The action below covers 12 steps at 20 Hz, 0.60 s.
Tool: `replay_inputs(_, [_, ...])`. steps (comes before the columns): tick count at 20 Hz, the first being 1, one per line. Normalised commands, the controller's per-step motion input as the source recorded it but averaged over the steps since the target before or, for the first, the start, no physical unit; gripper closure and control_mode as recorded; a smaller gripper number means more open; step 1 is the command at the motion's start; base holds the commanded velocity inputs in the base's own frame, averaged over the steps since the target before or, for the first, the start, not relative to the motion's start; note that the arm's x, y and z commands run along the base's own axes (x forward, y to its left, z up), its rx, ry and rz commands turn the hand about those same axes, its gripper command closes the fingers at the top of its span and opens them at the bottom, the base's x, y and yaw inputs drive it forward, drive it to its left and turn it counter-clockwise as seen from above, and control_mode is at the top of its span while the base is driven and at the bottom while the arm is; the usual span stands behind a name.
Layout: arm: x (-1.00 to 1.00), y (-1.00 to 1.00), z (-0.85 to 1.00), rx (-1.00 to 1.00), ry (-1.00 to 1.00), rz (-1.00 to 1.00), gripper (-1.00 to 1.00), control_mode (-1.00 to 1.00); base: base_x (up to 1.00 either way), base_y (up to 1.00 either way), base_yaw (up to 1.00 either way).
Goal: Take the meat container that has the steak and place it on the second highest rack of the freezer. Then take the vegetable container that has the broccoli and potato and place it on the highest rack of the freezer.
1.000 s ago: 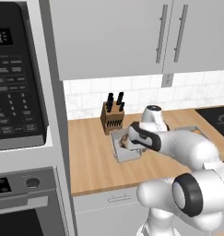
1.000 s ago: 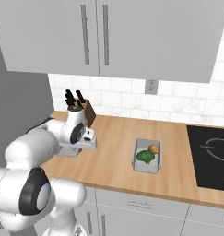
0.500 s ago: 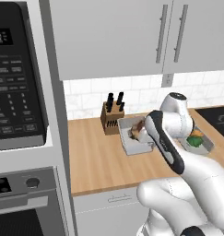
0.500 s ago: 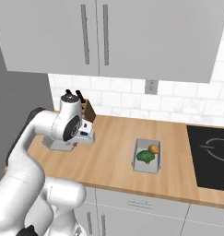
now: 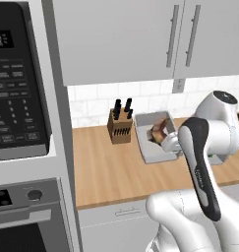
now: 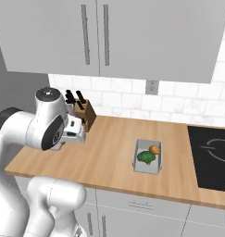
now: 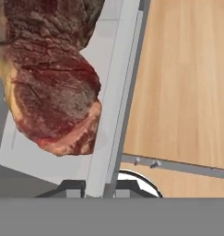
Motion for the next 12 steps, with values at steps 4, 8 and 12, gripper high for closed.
replay_inputs(4, [-0.66,0.00,0.31,0.00,-0.02,0.00,1.00,-1.00,0.00,0.00,0.00])
replay_inputs(8, [-0.47,-0.01,0.00,0.00,0.06,0.00,1.00,-1.00,0.00,0.00,0.00])
replay_inputs(12, [0.00,0.00,0.00,0.00,0.00,0.00,1.00,-1.00,0.00,0.00,0.00])
